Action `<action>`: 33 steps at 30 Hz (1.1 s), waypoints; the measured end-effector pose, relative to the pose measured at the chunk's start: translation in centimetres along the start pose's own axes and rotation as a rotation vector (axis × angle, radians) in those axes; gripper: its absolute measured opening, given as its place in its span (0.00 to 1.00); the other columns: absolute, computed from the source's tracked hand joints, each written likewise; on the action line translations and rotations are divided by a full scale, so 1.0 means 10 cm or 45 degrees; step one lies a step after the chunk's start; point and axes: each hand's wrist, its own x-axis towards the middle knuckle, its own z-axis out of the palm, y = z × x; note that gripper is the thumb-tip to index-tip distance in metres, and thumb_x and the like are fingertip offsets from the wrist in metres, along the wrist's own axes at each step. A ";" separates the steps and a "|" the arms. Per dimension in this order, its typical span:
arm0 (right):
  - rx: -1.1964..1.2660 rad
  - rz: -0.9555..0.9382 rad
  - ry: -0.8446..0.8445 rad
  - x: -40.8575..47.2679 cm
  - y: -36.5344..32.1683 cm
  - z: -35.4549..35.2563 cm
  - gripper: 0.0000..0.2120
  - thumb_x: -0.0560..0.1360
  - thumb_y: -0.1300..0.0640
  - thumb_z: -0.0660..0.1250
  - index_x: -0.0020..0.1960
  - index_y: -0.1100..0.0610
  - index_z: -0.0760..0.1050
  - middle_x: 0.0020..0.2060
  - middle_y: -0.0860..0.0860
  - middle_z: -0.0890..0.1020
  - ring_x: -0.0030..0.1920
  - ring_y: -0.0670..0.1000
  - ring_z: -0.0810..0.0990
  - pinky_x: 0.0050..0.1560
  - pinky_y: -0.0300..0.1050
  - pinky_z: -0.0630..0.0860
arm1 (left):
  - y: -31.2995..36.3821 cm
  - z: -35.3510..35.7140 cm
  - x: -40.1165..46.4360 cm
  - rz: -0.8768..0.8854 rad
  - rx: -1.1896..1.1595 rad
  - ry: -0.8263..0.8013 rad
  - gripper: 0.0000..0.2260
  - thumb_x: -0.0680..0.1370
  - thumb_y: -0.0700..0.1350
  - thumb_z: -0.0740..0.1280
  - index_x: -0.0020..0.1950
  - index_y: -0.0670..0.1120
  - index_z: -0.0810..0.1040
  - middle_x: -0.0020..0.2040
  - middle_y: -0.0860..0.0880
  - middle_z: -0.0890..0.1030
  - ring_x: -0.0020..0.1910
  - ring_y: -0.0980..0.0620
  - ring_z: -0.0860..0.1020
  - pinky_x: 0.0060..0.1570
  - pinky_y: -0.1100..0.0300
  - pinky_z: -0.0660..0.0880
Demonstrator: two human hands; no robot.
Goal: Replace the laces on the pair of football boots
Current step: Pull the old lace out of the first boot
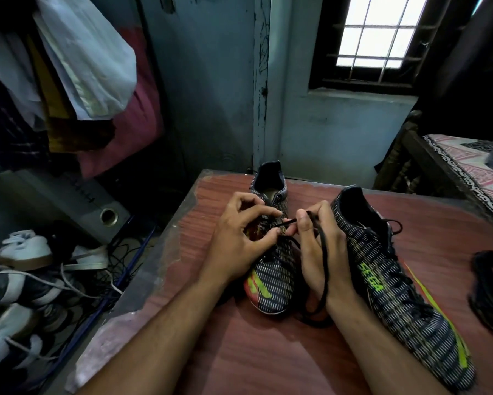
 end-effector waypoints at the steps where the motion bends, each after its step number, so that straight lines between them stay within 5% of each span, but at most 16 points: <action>1: 0.013 -0.012 0.022 -0.01 -0.02 0.00 0.12 0.84 0.50 0.60 0.46 0.55 0.70 0.38 0.45 0.82 0.38 0.46 0.82 0.45 0.42 0.77 | 0.01 0.01 0.00 0.009 0.018 0.001 0.11 0.72 0.50 0.75 0.53 0.53 0.86 0.56 0.52 0.73 0.60 0.54 0.76 0.63 0.64 0.72; 7: 0.007 -0.152 0.060 -0.07 -0.13 0.01 0.11 0.83 0.49 0.61 0.46 0.55 0.72 0.36 0.44 0.78 0.37 0.46 0.79 0.39 0.38 0.73 | 0.02 0.03 -0.01 0.021 0.044 0.016 0.06 0.72 0.44 0.75 0.49 0.49 0.86 0.55 0.49 0.74 0.59 0.59 0.74 0.62 0.70 0.67; 10: 0.010 -0.140 0.002 -0.04 -0.08 0.00 0.04 0.81 0.54 0.66 0.52 0.54 0.76 0.43 0.43 0.80 0.43 0.44 0.81 0.45 0.34 0.74 | 0.00 0.04 0.00 0.031 0.032 0.025 0.07 0.74 0.48 0.73 0.49 0.48 0.86 0.55 0.49 0.74 0.59 0.59 0.74 0.62 0.70 0.68; 14: -0.056 -0.037 -0.246 0.01 0.08 0.04 0.17 0.73 0.56 0.71 0.62 0.52 0.78 0.51 0.46 0.79 0.49 0.46 0.81 0.52 0.46 0.81 | 0.02 0.03 0.00 -0.002 -0.187 0.014 0.08 0.76 0.40 0.73 0.49 0.53 0.85 0.56 0.48 0.72 0.59 0.54 0.76 0.63 0.59 0.74; 20: -0.273 -0.225 -0.228 0.04 0.08 -0.01 0.05 0.78 0.60 0.69 0.53 0.54 0.80 0.47 0.47 0.80 0.47 0.46 0.79 0.51 0.46 0.77 | 0.05 0.01 -0.02 -0.047 -0.345 -0.036 0.12 0.76 0.39 0.75 0.54 0.55 0.83 0.61 0.46 0.72 0.64 0.48 0.75 0.68 0.47 0.74; 24: -0.267 -0.094 -0.207 0.02 0.05 -0.02 0.02 0.81 0.60 0.64 0.51 0.53 0.74 0.45 0.45 0.80 0.45 0.45 0.79 0.48 0.50 0.77 | 0.10 0.02 -0.03 -0.110 -0.344 -0.057 0.27 0.73 0.43 0.78 0.67 0.57 0.71 0.65 0.49 0.75 0.68 0.46 0.74 0.69 0.52 0.73; 29: -0.177 0.021 -0.115 0.01 0.03 -0.02 0.05 0.79 0.56 0.57 0.52 0.53 0.70 0.45 0.47 0.83 0.47 0.50 0.82 0.50 0.55 0.77 | 0.06 0.03 -0.03 -0.123 -0.155 -0.009 0.21 0.71 0.43 0.78 0.62 0.52 0.77 0.61 0.51 0.74 0.62 0.52 0.77 0.65 0.53 0.76; 33: -0.014 0.034 -0.025 0.01 -0.02 -0.01 0.04 0.83 0.61 0.60 0.50 0.55 0.71 0.45 0.48 0.84 0.47 0.47 0.83 0.51 0.55 0.78 | 0.03 0.06 -0.03 -0.175 -0.069 0.072 0.20 0.72 0.42 0.79 0.59 0.52 0.77 0.57 0.52 0.75 0.56 0.58 0.77 0.60 0.63 0.75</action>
